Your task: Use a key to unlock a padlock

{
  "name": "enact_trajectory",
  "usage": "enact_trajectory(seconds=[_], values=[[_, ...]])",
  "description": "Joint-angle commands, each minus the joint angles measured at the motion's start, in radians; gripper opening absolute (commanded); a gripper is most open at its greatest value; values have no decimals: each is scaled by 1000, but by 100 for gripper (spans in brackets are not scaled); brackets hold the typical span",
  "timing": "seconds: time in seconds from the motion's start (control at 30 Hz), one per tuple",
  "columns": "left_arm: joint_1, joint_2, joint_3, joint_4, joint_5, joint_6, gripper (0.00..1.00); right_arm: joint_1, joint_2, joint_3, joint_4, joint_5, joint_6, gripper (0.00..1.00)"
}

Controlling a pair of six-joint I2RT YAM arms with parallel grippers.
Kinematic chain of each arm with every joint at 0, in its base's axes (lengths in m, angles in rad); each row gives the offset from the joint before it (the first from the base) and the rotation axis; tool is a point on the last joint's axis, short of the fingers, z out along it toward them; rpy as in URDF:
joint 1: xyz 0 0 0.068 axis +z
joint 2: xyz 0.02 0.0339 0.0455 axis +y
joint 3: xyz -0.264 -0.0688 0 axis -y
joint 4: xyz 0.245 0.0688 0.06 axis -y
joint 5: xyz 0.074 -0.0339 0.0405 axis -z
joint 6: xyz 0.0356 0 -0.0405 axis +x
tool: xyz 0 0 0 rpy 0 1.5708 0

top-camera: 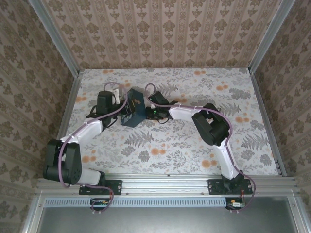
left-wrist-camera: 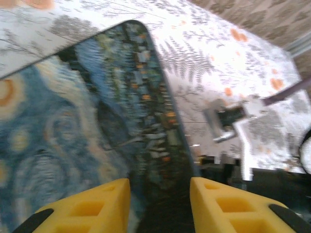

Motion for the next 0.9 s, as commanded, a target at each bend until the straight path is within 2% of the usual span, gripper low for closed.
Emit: enact_trajectory(seconds=[0.0, 0.23, 0.33, 0.43, 0.53, 0.6, 0.67, 0.77, 0.87], values=[[8, 69, 36, -93, -79, 86, 37, -38, -69, -60, -130, 200, -58, 37], [28, 144, 113, -33, -55, 82, 37, -90, -193, -181, -66, 169, -135, 42], [29, 144, 171, -83, -71, 107, 39, -112, -249, -198, -41, 114, -166, 44], [1, 137, 240, -204, -101, 179, 39, -139, -313, -204, -64, 80, -220, 50], [-120, 136, 308, -326, -161, 224, 39, -184, -403, -224, -99, 64, -266, 57], [-240, 142, 311, -306, -187, 208, 40, -229, -466, -247, -112, 51, -276, 60], [-326, 176, 309, -241, -168, 169, 40, -276, -517, -261, -140, 54, -280, 61], [-419, 294, 348, -154, -117, 112, 40, -354, -592, -294, -177, 76, -286, 61], [-477, 444, 426, -168, -167, 100, 39, -435, -654, -336, -207, 77, -292, 62]])
